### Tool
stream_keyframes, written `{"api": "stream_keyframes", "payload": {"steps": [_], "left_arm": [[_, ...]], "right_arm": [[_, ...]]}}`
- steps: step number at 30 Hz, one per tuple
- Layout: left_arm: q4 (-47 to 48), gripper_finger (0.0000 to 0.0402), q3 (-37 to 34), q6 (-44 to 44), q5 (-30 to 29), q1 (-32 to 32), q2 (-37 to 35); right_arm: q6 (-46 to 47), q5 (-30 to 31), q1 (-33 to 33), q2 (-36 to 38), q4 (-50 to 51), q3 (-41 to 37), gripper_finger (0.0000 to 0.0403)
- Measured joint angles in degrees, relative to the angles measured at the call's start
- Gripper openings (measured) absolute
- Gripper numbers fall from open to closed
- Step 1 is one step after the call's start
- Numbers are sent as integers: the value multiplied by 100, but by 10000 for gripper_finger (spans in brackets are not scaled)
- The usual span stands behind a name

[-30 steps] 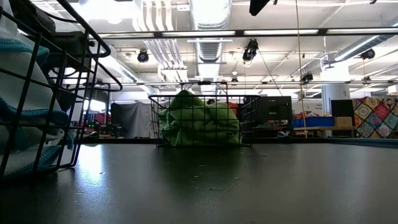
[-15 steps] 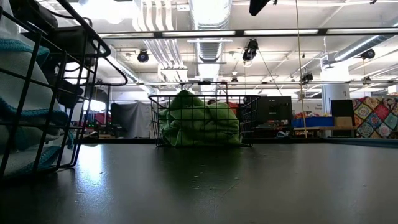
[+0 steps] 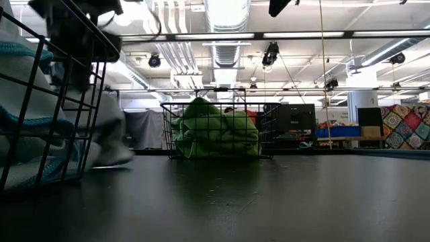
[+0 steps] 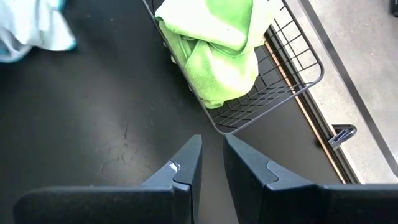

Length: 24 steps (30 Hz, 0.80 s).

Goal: Sort microfiber towel by color & place in baskets
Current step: Put the blue microfiber towel into the bottom black wire basket

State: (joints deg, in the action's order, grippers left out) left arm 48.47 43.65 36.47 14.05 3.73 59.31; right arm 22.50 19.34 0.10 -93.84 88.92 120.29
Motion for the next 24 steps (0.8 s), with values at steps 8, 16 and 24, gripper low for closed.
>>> {"api": "stream_keyframes", "payload": {"steps": [8, 16, 24], "left_arm": [[545, 0, 1443, -783, -3, 0, 0], [1394, 0, 2682, -1211, 0, 0, -4], [1408, 0, 3512, -1377, 490, -235, 7]], "right_arm": [[-11, 11, 0, 0, 0, 0, 59], [-15, 21, 0, 0, -1, 0, 59], [-15, 21, -2, 0, -9, 0, 59]]}}
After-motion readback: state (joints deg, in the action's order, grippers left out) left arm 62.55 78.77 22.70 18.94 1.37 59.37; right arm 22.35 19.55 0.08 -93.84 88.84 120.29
